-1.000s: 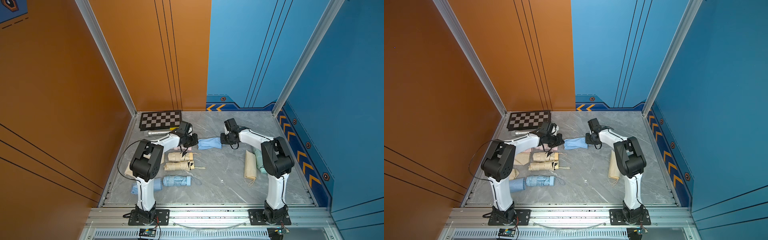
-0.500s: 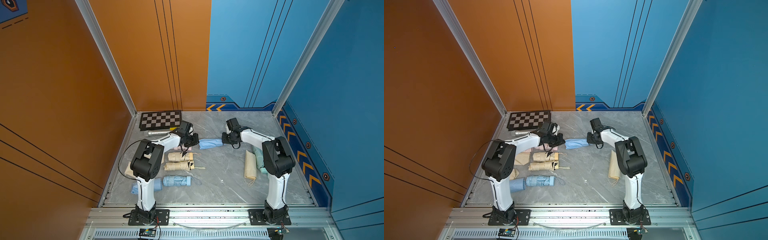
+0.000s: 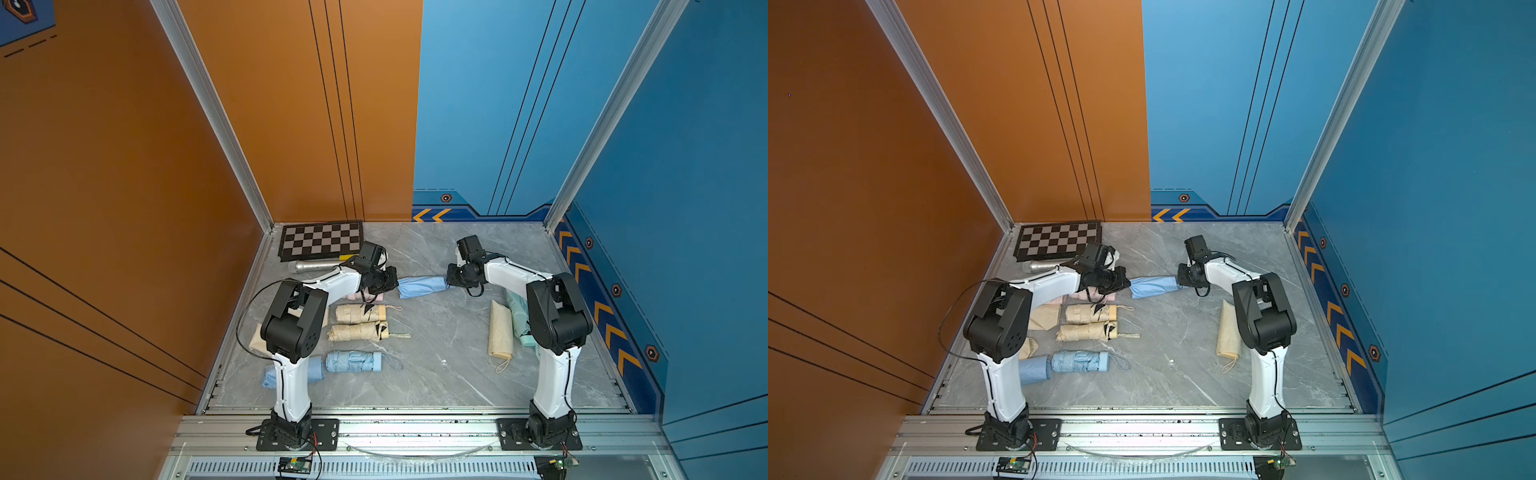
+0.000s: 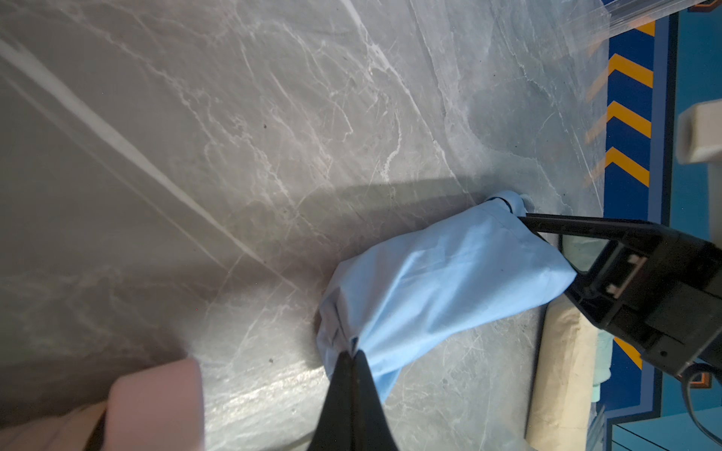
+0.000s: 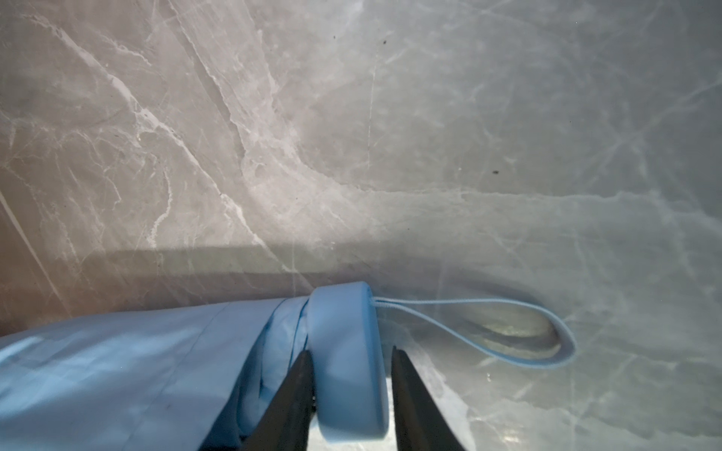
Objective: Take umbrellas out of sleeves
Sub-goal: Take out the umbrella from the umbrella sleeve.
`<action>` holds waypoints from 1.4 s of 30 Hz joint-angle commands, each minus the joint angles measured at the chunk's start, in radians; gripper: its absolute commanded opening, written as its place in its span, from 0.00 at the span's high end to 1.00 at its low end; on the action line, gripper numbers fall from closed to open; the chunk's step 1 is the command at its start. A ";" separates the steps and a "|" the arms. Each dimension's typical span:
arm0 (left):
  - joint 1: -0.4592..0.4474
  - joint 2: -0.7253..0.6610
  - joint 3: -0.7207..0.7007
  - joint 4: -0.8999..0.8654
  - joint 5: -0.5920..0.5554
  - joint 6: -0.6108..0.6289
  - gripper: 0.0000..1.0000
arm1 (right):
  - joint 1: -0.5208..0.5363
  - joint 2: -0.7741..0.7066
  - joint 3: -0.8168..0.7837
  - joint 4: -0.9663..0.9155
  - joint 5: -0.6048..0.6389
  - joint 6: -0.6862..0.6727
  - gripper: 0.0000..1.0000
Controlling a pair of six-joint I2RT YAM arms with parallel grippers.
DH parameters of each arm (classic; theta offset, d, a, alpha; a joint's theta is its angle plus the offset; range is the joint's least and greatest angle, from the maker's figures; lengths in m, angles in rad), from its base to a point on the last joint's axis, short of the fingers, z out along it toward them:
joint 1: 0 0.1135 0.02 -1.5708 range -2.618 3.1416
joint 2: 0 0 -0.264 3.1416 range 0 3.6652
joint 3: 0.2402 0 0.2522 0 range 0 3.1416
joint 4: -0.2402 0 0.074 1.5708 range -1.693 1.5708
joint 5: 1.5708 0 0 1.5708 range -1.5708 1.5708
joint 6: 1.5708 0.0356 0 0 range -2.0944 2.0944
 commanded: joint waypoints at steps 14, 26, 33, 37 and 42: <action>0.011 0.011 0.023 -0.019 0.023 0.026 1.00 | -0.028 -0.009 -0.058 -0.065 0.087 -0.007 0.67; 0.015 0.003 0.012 -0.018 0.025 0.035 1.00 | -0.054 -0.024 -0.079 -0.066 0.106 -0.022 0.67; 0.015 0.000 0.011 -0.019 0.028 0.040 1.00 | -0.066 -0.031 -0.087 -0.065 0.114 -0.032 0.68; 0.015 -0.004 0.009 -0.019 0.023 0.044 1.00 | -0.071 -0.031 -0.088 -0.065 0.116 -0.037 0.67; 0.015 -0.005 0.007 -0.019 0.026 0.046 1.00 | -0.082 -0.032 -0.091 -0.068 0.119 -0.042 0.68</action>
